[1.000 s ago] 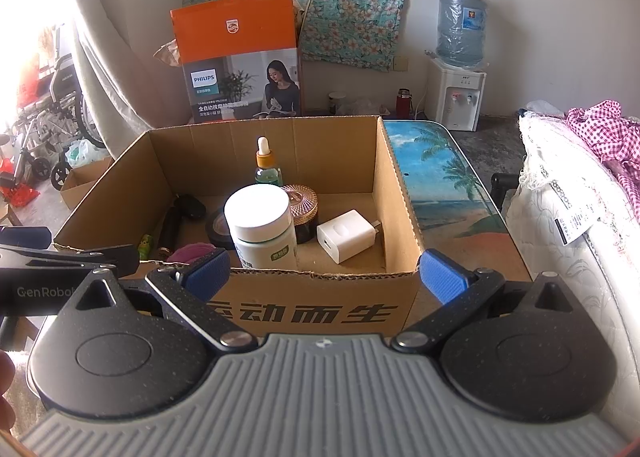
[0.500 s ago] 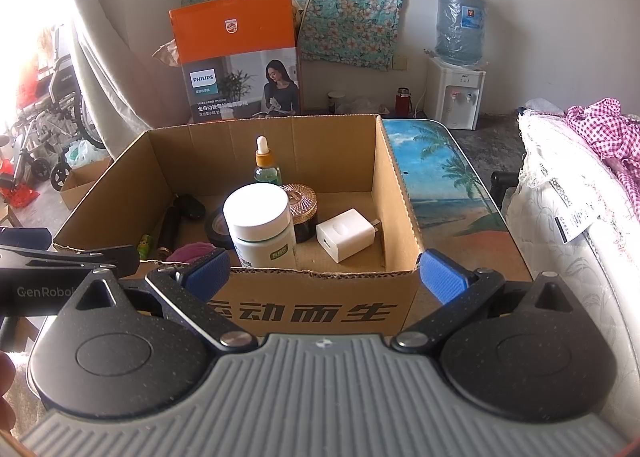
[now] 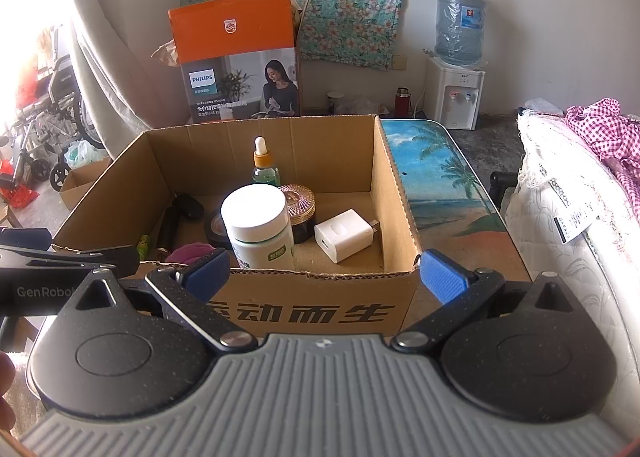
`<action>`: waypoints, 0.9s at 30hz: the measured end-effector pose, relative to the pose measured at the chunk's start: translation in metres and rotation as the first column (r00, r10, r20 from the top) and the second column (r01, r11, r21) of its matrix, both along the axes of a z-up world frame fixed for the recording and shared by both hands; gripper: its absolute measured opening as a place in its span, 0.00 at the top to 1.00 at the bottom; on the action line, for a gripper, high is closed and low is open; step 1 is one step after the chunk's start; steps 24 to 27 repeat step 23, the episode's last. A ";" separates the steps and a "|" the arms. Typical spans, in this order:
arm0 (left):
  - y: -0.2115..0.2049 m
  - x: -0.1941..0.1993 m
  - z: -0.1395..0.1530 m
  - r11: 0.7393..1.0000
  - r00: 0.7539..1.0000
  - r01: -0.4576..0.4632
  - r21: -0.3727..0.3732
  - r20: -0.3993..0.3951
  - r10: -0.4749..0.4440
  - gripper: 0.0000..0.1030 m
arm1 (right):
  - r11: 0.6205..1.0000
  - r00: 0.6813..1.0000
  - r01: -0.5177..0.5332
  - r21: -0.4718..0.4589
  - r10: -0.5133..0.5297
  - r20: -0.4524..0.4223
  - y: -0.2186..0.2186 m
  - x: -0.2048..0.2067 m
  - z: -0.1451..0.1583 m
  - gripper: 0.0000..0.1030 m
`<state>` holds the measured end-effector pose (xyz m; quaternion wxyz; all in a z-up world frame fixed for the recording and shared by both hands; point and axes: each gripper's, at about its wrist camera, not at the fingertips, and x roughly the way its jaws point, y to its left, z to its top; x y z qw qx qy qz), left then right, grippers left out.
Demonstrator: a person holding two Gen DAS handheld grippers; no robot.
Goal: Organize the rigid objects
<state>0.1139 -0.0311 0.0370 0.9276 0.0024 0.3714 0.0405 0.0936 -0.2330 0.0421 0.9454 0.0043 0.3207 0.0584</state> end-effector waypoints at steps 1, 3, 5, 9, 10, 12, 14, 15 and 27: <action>0.000 0.000 0.000 1.000 1.000 0.000 0.000 0.000 0.000 0.01 | 1.000 1.000 0.000 0.000 0.000 0.000 0.000 0.000 0.000 0.01; 0.000 -0.001 0.000 1.000 1.000 0.000 0.002 0.001 0.000 0.01 | 1.000 1.000 0.000 0.001 0.000 0.000 0.000 0.000 0.000 0.01; 0.000 -0.001 0.000 1.000 1.000 -0.001 0.003 0.002 0.001 0.01 | 1.000 1.000 0.000 0.002 0.000 0.000 0.000 0.000 0.000 0.01; 0.000 0.000 0.000 1.000 1.000 0.000 0.001 0.001 0.000 0.01 | 1.000 1.000 -0.001 0.000 0.001 0.001 0.001 0.000 0.000 0.01; 0.000 0.000 0.000 1.000 1.000 0.001 0.002 0.002 -0.001 0.01 | 1.000 1.000 -0.001 -0.001 0.001 0.001 0.000 0.000 0.000 0.01; -0.001 0.000 -0.001 1.000 1.000 0.001 0.004 0.003 -0.001 0.01 | 1.000 1.000 0.000 0.000 0.000 0.003 -0.001 0.000 0.001 0.01; -0.002 -0.001 -0.003 1.000 1.000 0.001 0.004 0.003 -0.001 0.01 | 1.000 1.000 0.002 0.000 -0.002 0.003 -0.002 0.000 0.002 0.01; -0.003 -0.001 -0.003 1.000 1.000 0.002 0.004 0.003 -0.002 0.01 | 1.000 1.000 0.002 0.000 -0.002 0.003 -0.003 0.000 0.002 0.01; -0.003 0.000 -0.002 1.000 1.000 0.001 0.002 0.002 -0.001 0.01 | 1.000 1.000 0.002 -0.002 -0.002 0.004 -0.004 0.000 0.003 0.01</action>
